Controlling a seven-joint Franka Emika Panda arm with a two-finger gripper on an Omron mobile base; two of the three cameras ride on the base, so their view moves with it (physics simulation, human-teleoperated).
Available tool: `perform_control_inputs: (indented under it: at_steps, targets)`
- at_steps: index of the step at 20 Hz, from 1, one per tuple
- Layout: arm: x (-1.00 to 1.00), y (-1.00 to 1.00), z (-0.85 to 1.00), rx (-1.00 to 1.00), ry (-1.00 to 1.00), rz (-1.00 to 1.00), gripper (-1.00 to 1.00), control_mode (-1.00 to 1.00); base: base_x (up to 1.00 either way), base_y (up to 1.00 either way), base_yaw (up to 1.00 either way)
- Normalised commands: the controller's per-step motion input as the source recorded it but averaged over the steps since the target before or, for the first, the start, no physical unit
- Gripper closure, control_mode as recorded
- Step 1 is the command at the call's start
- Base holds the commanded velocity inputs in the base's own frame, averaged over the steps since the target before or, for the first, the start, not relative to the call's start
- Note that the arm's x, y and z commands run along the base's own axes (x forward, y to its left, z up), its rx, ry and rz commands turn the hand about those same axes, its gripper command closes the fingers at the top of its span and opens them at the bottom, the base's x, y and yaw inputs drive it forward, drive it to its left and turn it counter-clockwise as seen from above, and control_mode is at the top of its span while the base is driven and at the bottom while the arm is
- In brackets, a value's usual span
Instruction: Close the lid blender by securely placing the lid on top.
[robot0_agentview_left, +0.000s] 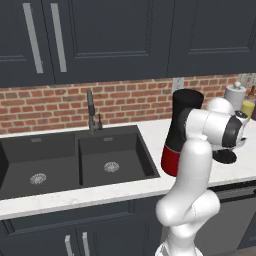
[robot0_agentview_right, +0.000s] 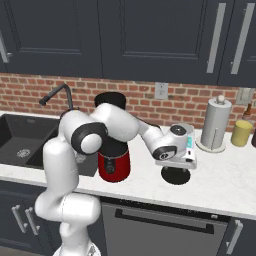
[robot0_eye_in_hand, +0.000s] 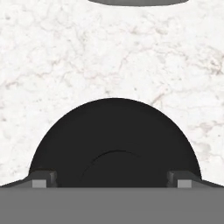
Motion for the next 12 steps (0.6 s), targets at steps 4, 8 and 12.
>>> perform_control_inputs:
  at_steps: [4,8,12]
  targets:
    - [0.09,-0.10,-0.21,0.02,0.00,0.00,-1.00,-1.00,0.00,0.00,0.00]
    - [0.00,0.00,-0.31,0.00,0.00,0.00,1.00,-1.00,0.00,0.00,0.00]
    - [0.00,0.00,-0.32,0.00,0.00,0.00,1.00,-1.00,0.00,0.00,0.00]
